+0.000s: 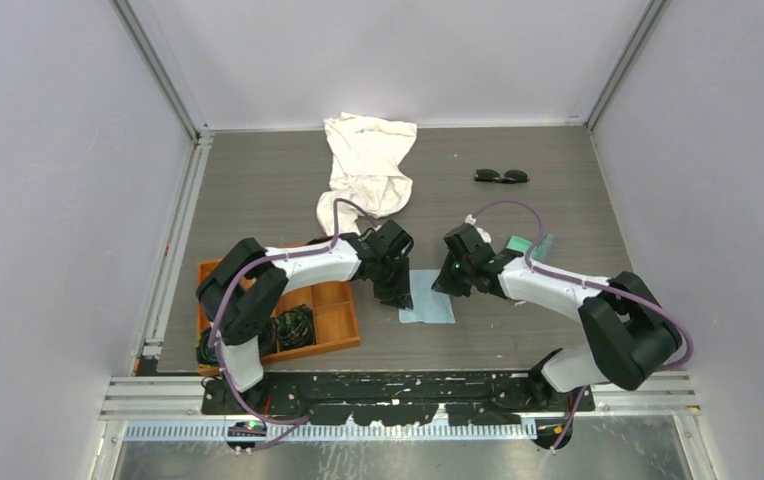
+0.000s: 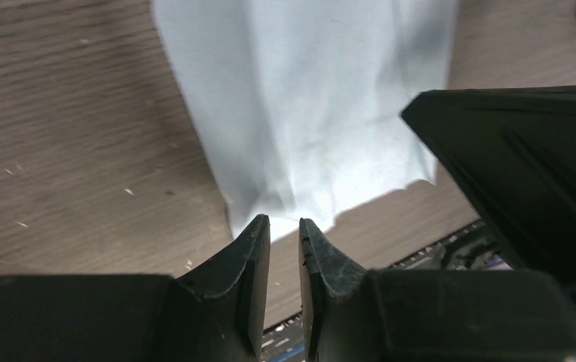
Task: Organize the sunglasses
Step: Adjust the glasses cleaning cloth at the center of the board.
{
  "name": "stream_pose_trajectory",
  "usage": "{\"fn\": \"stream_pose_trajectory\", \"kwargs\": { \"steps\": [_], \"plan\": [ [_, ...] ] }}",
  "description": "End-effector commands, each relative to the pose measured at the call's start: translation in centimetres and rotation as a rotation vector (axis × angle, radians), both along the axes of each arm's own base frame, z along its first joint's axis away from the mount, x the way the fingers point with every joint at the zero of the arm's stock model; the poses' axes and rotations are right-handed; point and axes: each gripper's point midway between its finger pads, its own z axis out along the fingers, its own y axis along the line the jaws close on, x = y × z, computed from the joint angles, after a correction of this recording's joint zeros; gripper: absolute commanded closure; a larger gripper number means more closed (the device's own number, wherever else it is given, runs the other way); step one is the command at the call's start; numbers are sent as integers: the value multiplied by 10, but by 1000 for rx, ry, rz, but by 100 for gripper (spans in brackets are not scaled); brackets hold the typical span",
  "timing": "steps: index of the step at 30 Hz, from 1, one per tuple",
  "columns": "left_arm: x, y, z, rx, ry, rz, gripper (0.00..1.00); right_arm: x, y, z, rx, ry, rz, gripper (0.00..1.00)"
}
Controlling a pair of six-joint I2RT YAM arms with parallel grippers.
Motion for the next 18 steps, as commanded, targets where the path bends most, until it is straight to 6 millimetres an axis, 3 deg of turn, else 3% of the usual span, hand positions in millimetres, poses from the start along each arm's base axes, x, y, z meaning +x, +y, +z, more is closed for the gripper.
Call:
{"fn": "stream_pose_trajectory", "kwargs": {
  "steps": [1,5,11,14,18],
  "plan": [
    [2,8,-19,40,11,47,78,26,24,15,76,-62,-9,88],
    [-5,21,-32,99,36,47,80,29,20,3,35,-47,-8,88],
    [-9,24,-38,112,52,33,80,30,-25,-15,-76,0,-49,90],
    [-10,23,-40,115,63,26,81,27,-45,-14,-146,7,-48,90],
    [-10,20,-40,104,67,15,81,33,-59,6,-208,-40,-56,90]
  ]
}}
